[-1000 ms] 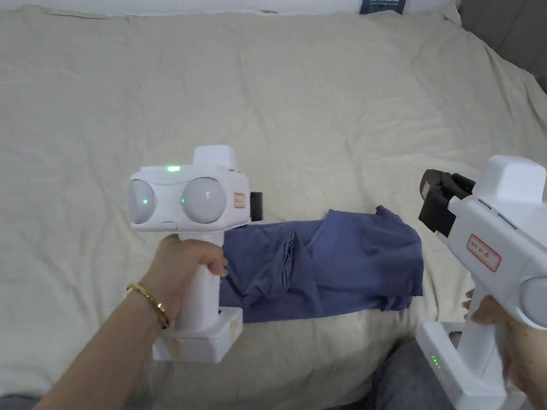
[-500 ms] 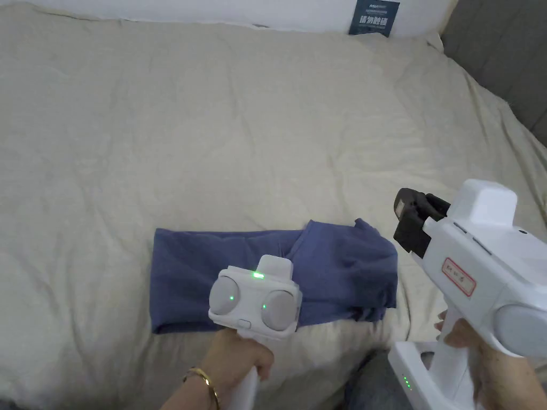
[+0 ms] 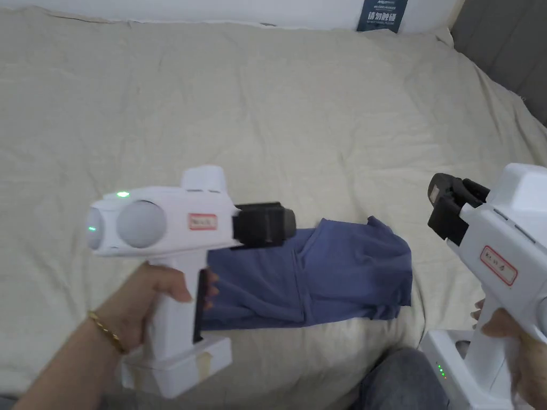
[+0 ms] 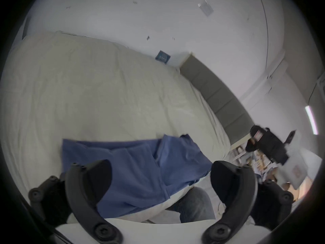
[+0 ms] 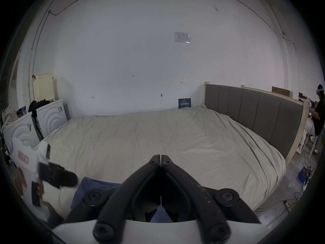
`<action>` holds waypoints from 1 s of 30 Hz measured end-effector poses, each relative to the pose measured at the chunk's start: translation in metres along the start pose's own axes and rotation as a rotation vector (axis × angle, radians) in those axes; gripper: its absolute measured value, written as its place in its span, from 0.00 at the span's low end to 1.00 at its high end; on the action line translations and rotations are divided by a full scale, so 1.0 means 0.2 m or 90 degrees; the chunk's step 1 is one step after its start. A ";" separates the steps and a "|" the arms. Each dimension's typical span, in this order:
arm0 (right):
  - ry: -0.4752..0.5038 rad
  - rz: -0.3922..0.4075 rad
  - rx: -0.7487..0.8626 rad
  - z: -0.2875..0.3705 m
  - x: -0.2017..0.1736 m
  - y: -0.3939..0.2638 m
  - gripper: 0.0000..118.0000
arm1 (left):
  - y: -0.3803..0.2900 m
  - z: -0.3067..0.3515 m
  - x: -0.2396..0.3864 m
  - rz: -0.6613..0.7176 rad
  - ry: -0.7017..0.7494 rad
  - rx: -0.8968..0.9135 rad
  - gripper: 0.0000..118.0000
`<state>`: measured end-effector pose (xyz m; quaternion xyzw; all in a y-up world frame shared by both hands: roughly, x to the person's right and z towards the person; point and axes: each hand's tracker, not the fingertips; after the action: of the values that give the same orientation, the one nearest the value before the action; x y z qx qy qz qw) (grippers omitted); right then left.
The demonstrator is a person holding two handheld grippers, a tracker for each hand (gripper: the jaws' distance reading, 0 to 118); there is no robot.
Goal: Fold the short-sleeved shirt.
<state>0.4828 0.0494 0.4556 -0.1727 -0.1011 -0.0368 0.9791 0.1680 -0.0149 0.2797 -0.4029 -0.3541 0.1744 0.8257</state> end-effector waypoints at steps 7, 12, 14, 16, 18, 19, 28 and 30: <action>0.004 0.010 -0.032 -0.06 -0.02 -0.01 0.01 | -0.07 0.13 -0.55 0.166 -0.001 -0.006 1.00; -0.001 0.023 -0.040 -0.08 -0.04 0.00 0.01 | -0.23 0.07 -0.79 0.263 -0.035 -0.059 1.00; -0.005 0.028 -0.044 -0.10 -0.05 0.01 0.01 | -0.28 0.04 -0.83 0.282 -0.059 -0.080 1.00; -0.007 0.031 -0.053 -0.11 -0.05 0.01 0.01 | -0.32 0.00 -0.85 0.302 -0.093 -0.094 1.00; -0.013 0.040 -0.057 -0.11 -0.06 0.02 0.01 | -0.33 -0.03 -0.90 0.305 -0.159 -0.074 1.00; -0.015 0.043 -0.059 -0.12 -0.06 0.02 0.01 | -0.34 -0.07 -0.92 0.327 -0.176 -0.083 0.97; -0.014 0.048 -0.064 -0.14 -0.09 0.03 0.01 | -0.27 -0.13 -0.84 0.373 -0.052 -0.099 0.07; -0.011 0.049 -0.067 -0.14 -0.09 0.02 0.01 | -0.25 -0.12 -0.80 0.352 -0.007 -0.105 0.06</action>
<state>0.4700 0.0449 0.4242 -0.2277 -0.1008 -0.0029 0.9685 0.0756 -0.1492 0.2381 -0.5487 -0.2484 0.3662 0.7093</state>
